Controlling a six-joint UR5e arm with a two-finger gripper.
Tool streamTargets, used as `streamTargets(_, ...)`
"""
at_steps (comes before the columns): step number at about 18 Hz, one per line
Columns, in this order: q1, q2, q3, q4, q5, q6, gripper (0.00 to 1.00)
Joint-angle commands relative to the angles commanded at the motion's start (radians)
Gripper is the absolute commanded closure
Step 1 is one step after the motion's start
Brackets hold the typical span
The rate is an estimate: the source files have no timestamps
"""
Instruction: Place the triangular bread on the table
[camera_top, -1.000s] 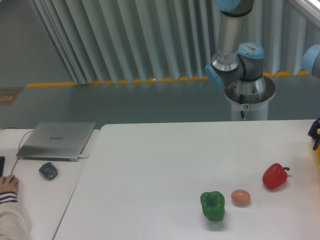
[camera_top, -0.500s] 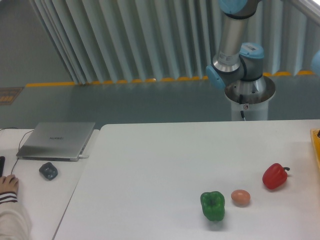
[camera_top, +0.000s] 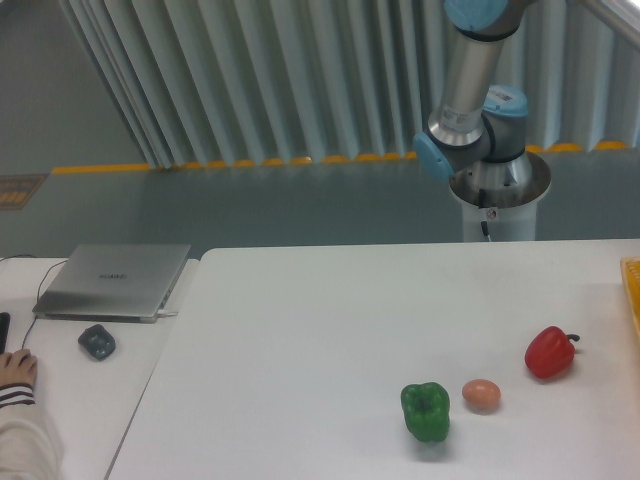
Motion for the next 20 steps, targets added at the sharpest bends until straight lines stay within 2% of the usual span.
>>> streamTargets(20, 0.014, -0.005, -0.048, 0.003, 0.002, 0.02, 0.0)
